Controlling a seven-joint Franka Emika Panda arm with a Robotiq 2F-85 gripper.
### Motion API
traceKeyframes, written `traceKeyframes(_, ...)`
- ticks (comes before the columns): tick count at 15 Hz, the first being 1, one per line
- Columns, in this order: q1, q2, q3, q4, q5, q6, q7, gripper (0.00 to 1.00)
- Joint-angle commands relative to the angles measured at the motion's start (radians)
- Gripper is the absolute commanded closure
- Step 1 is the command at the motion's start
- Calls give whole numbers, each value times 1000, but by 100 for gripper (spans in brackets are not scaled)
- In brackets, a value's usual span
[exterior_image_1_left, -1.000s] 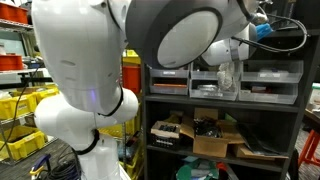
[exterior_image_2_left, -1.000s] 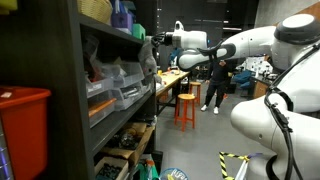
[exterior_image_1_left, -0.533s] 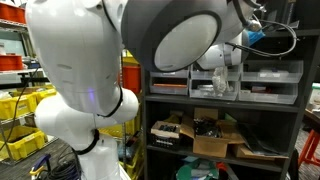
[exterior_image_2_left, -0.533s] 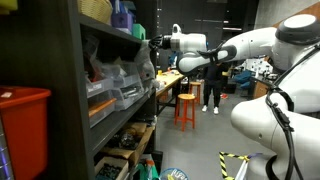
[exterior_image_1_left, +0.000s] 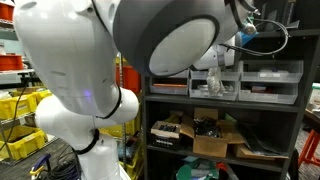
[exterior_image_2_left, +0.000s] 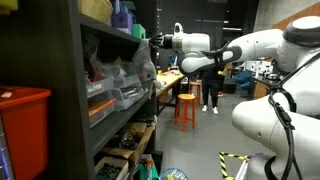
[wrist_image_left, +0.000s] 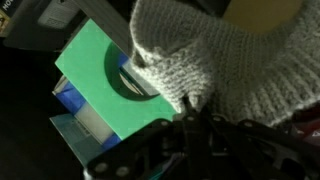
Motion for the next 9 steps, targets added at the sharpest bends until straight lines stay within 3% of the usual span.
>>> traceKeyframes(1,-56,55,53,-73,-9,0,-77,99)
traceKeyframes(9,-116,119,109,-195,6,0,-182,99)
